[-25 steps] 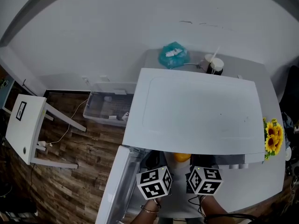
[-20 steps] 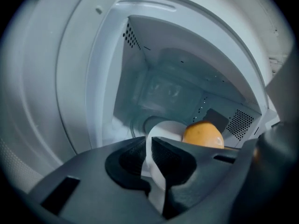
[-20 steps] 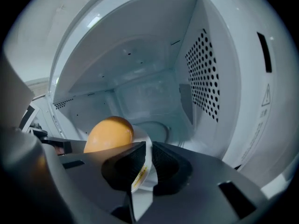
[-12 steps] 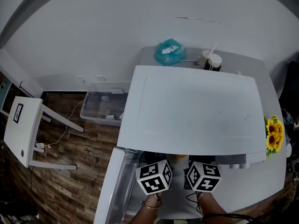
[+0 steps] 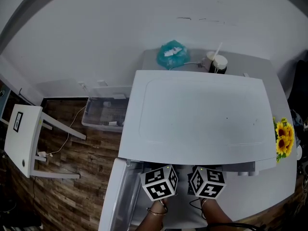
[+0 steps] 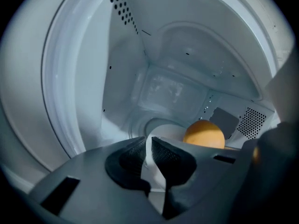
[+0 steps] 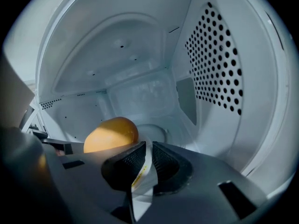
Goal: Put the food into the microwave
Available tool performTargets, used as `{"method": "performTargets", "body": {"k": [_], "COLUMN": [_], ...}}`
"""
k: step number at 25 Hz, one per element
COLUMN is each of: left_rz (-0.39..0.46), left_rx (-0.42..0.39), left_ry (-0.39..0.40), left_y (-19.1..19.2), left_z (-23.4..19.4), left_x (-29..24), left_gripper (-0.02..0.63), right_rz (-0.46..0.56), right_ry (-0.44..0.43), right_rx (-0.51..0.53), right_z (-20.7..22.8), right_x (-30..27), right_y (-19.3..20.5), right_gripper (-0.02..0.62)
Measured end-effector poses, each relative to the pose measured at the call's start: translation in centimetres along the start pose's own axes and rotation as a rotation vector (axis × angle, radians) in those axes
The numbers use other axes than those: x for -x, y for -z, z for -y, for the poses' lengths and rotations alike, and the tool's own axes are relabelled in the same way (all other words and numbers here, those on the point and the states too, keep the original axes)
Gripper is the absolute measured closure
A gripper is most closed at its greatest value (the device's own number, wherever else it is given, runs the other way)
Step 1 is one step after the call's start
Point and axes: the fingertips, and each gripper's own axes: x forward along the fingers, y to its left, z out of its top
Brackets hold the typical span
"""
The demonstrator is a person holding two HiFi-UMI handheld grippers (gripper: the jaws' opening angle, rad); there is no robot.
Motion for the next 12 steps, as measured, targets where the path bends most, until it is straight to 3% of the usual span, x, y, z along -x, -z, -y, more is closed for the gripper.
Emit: {"method": "performTargets", "body": {"k": [12], "left_rz": [-0.022], "left_rx": [-0.052], "left_ry": [-0.024], "left_y": [0.23], "left_z": [-0.04], "left_x": [-0.91], "left_gripper": [0.566], "right_rz": [-0.013], "right_ry": [0.058], "right_rx": [0.063], "right_z": [0.01], "right_x": [-0.86], "right_y": [0.03], "right_gripper": [0.540]}}
